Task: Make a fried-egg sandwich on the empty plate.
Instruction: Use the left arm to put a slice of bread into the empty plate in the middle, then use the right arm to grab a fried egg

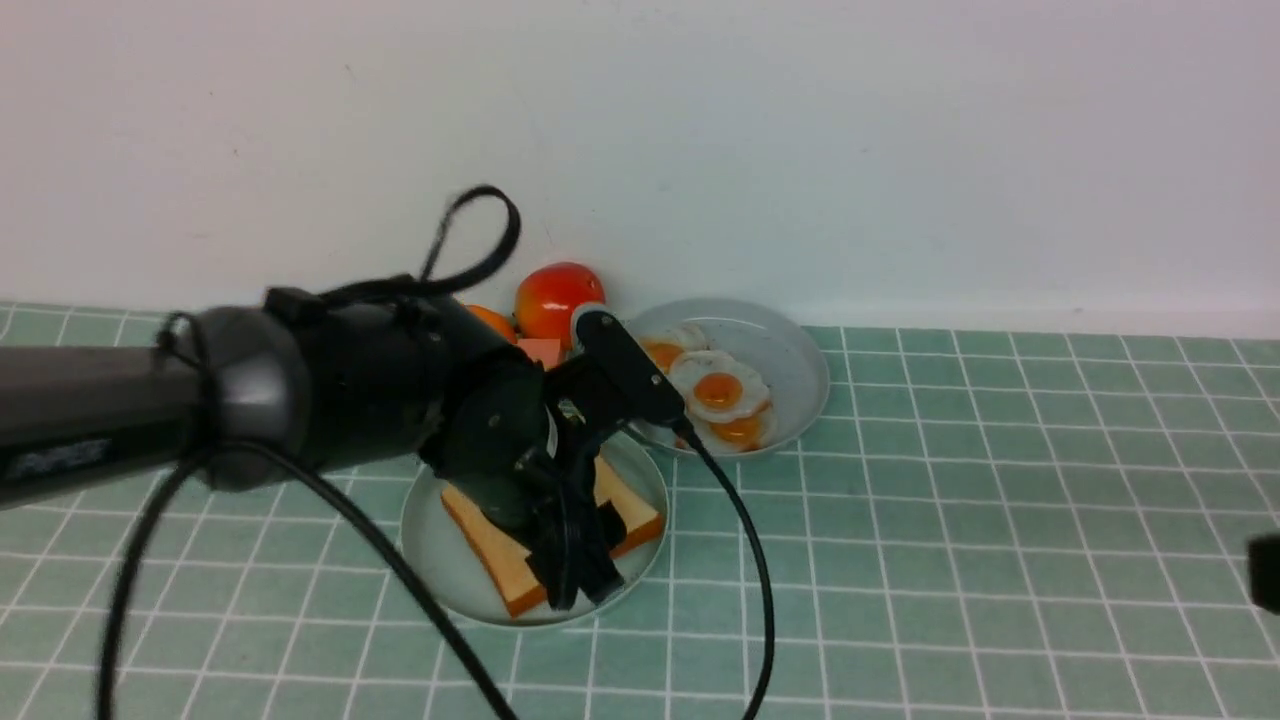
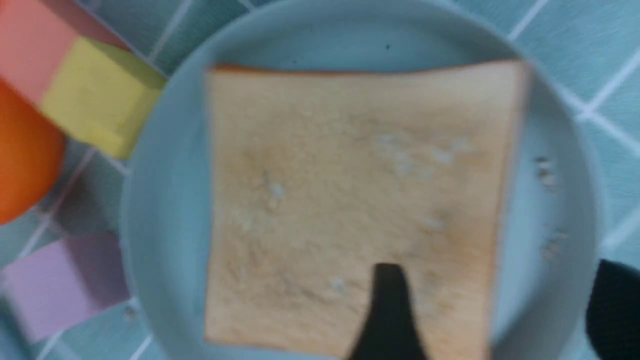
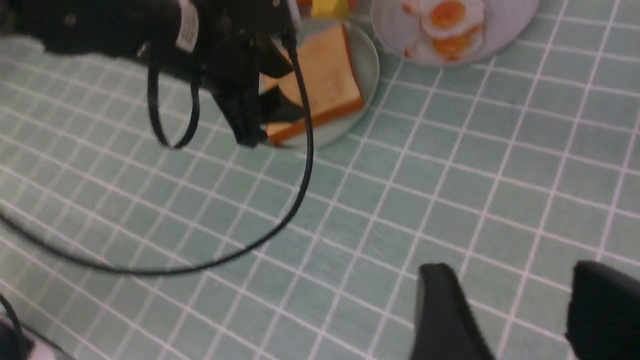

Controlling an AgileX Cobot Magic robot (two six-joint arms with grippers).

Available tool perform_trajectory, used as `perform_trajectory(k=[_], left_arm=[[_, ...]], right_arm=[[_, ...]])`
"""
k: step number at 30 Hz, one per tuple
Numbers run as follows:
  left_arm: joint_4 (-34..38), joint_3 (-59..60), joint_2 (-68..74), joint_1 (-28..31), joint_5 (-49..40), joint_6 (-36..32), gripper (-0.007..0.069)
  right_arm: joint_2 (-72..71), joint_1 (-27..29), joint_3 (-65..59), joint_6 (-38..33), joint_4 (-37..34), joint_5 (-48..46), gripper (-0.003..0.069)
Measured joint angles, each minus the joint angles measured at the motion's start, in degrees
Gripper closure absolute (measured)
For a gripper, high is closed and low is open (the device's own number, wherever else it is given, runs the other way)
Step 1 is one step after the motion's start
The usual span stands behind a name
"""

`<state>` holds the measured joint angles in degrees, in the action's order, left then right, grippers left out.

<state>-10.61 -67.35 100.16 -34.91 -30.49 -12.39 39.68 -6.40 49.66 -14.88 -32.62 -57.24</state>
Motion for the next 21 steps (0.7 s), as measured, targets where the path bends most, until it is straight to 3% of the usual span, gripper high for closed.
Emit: perform_trajectory(k=[3, 4, 6, 8, 10, 11, 12, 13, 18, 21], left_arm=[[0.33, -0.18, -7.0, -0.69, -3.38, 6.38, 0.0069], [0.64, -0.47, -11.56, -0.76, -5.1, 11.68, 0.0096], [0.79, -0.59, -15.87, -0.89, -6.83, 15.65, 0.0141], [0.79, 0.32, -25.06, -0.9, -9.7, 22.81, 0.0288], [1.01, 3.4, -33.12, -0.9, -10.19, 24.69, 0.0444], [1.02, 3.81, -33.94, -0.9, -10.19, 24.89, 0.0444], [1.41, 7.2, -39.7, -0.9, -9.76, 25.45, 0.0564], [1.6, 10.03, -43.8, -0.9, -9.01, 25.65, 0.0613], [1.88, 23.96, -61.15, -0.9, -3.0, 27.44, 0.0638], [1.47, 31.61, -69.61, -0.9, 0.76, 30.66, 0.0638]], right_arm=[[5.51, 0.0, 1.71, -0.7, -1.3, 0.77, 0.0272], [8.66, 0.0, 2.87, -1.02, -1.5, 1.0, 0.0288], [12.18, 0.0, 4.23, -1.4, -1.55, 1.29, 0.0314], [20.62, 0.0, 8.0, -2.1, -1.55, 2.04, 0.0394], [26.74, -0.17, 11.05, -2.36, -1.72, 2.46, 0.0449], [28.08, -0.24, 11.76, -2.36, -1.72, 2.55, 0.0459], [32.7, -1.05, 14.29, -2.46, -1.72, 2.88, 0.0488], [35.33, -1.9, 15.82, -2.48, -1.65, 3.04, 0.0498], [50.11, -6.42, 25.72, -2.6, 0.48, 3.41, 0.0501], [59.96, -7.63, 33.65, -2.6, 1.37, 2.93, 0.0456]])
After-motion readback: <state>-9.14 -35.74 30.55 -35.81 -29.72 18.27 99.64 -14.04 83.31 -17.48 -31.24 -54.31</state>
